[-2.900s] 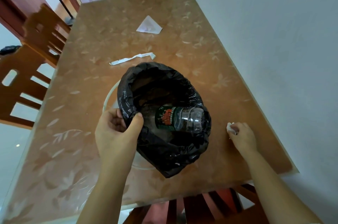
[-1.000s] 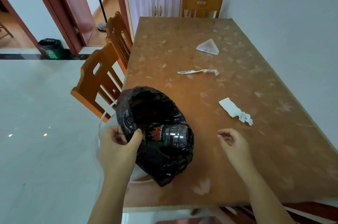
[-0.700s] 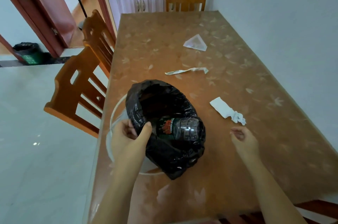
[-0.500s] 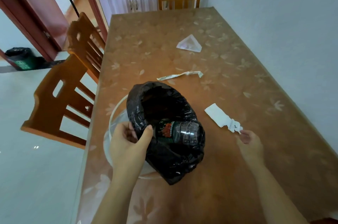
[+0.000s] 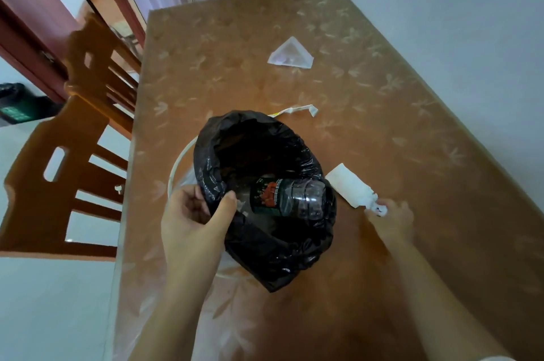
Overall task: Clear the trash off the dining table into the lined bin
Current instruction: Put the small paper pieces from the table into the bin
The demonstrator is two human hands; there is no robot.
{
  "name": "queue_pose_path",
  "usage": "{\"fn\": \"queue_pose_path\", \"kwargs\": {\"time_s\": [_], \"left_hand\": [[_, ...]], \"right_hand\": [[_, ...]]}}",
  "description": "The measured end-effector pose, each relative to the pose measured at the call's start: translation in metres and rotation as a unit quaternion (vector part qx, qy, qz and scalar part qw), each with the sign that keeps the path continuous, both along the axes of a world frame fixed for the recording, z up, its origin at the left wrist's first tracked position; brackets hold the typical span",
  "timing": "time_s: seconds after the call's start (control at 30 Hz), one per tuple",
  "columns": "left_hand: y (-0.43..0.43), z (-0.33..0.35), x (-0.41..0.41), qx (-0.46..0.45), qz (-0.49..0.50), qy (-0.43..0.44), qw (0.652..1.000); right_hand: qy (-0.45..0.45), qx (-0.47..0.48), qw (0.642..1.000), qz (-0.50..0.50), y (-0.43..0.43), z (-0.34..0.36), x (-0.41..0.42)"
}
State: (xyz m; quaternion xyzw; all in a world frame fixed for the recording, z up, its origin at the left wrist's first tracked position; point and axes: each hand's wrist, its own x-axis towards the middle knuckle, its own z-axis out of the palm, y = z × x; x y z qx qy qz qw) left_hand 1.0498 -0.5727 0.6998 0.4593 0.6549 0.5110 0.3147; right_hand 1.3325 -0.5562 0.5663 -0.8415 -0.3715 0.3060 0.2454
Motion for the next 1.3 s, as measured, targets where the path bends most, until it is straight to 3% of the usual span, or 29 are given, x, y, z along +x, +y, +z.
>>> {"fn": "queue_pose_path", "kwargs": {"time_s": [0.4, 0.63, 0.9, 1.13, 1.3], "left_hand": [[0.016, 0.003, -0.017, -0.013, -0.070, 0.004, 0.997], [0.011, -0.005, -0.024, -0.003, -0.090, -0.041, 0.995], [-0.009, -0.006, -0.040, 0.012, -0.086, -0.057, 0.995], [-0.028, 0.002, -0.060, 0.019, -0.089, -0.052, 0.995], [-0.044, 0.008, -0.080, 0.023, -0.096, -0.081, 0.992]], "right_hand": [[-0.003, -0.012, 0.998, -0.061, -0.036, -0.015, -0.029], [0.009, -0.005, 0.996, -0.088, -0.060, -0.019, -0.034], [0.003, 0.142, 0.979, -0.146, -0.071, 0.031, -0.050], [-0.026, 0.295, 0.955, -0.017, -0.073, 0.115, -0.102], [-0.019, 0.309, 0.945, 0.108, -0.079, 0.144, -0.154]]}}
